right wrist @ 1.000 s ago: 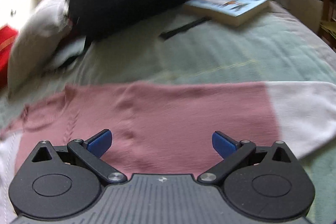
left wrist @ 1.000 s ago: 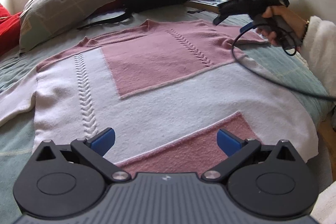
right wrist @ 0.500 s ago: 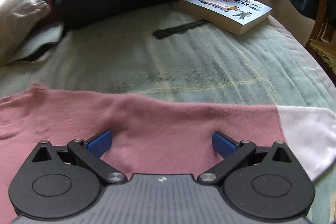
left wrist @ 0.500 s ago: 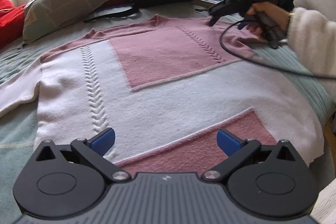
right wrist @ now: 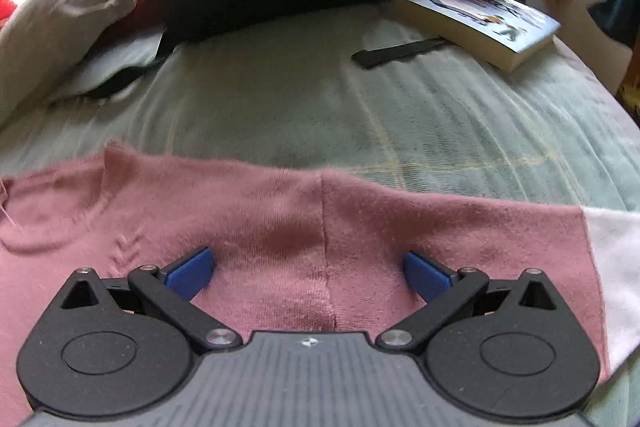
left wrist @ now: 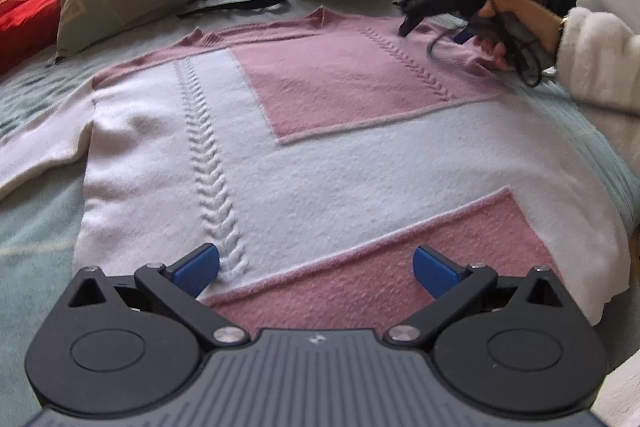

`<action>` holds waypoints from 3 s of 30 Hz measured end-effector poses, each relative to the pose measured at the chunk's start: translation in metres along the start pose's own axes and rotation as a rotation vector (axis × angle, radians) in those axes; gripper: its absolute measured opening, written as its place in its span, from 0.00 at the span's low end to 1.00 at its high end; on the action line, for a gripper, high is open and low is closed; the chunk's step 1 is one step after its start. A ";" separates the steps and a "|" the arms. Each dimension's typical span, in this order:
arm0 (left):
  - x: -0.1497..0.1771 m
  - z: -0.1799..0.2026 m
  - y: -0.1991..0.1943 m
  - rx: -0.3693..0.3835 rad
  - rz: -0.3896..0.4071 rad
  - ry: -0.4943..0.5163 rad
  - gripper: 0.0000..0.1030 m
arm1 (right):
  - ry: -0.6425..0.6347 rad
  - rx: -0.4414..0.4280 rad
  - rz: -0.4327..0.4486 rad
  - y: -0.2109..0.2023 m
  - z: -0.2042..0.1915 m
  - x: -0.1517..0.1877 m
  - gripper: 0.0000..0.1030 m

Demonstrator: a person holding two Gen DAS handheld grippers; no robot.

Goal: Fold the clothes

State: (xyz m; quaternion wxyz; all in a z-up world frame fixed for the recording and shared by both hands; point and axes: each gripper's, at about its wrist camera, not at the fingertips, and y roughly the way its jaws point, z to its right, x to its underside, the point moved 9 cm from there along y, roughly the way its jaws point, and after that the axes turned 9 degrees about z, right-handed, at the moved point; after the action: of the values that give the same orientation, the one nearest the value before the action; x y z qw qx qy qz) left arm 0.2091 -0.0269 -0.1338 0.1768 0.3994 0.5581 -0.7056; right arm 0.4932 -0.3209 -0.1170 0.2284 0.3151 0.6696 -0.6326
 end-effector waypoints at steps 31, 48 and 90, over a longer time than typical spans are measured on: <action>-0.098 -0.098 0.082 0.068 0.055 -0.226 0.99 | -0.286 -0.434 0.038 -0.193 -0.094 0.199 1.00; -0.062 -0.113 0.055 -0.003 -0.014 -0.346 0.99 | -0.284 -0.455 0.058 -0.187 -0.086 0.203 1.00; 0.043 -0.021 -0.051 -0.091 0.053 -0.093 0.99 | -0.381 -0.317 0.173 -0.195 -0.093 0.218 1.00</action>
State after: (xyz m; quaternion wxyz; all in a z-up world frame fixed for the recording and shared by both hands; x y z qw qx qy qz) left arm 0.1545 0.0169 -0.1345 0.2391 0.3724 0.5698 -0.6924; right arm 0.2114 -0.2000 -0.1246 0.4503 0.2067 0.6758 -0.5457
